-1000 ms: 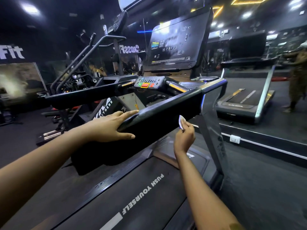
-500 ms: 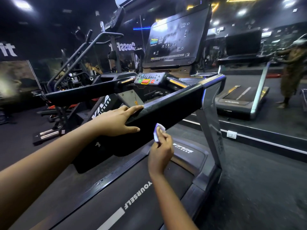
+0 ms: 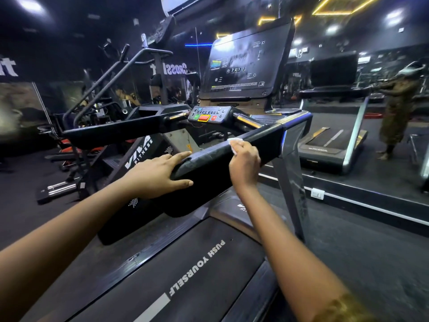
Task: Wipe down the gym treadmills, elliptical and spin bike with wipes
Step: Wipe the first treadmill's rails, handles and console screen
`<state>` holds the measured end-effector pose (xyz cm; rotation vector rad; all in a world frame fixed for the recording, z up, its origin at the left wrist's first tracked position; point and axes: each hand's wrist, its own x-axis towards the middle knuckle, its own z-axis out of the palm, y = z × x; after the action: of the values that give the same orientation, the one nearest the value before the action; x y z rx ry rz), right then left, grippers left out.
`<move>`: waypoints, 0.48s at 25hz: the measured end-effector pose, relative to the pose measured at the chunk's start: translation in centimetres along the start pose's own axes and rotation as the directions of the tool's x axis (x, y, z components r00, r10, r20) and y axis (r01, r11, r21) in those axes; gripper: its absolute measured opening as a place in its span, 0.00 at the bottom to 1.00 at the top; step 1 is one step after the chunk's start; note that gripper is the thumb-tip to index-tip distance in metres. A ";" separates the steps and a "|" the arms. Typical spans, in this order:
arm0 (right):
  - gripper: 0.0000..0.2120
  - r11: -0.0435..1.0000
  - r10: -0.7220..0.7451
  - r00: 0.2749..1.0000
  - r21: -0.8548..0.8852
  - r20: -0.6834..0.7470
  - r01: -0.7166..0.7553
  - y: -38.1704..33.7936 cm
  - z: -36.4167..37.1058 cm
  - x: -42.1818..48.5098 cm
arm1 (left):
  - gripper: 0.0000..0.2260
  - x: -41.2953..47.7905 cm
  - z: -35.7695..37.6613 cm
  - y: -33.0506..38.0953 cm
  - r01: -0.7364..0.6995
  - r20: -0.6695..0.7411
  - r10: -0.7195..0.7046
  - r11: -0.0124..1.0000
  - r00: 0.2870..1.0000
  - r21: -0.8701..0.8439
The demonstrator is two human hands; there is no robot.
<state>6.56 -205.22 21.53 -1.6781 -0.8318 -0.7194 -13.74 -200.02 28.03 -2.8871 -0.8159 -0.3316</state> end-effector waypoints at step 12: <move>0.18 0.930 -0.342 0.935 0.174 0.094 0.323 -7.8 -3.6 -7.2 | 0.40 -0.9 0.1 -0.9 0.033 -0.008 -0.034 0.993 0.999 -0.112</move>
<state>-4.14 -208.59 20.87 -1.4663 -1.2498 -0.7637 -14.92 -199.68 27.77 -2.9749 -0.8723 -0.4073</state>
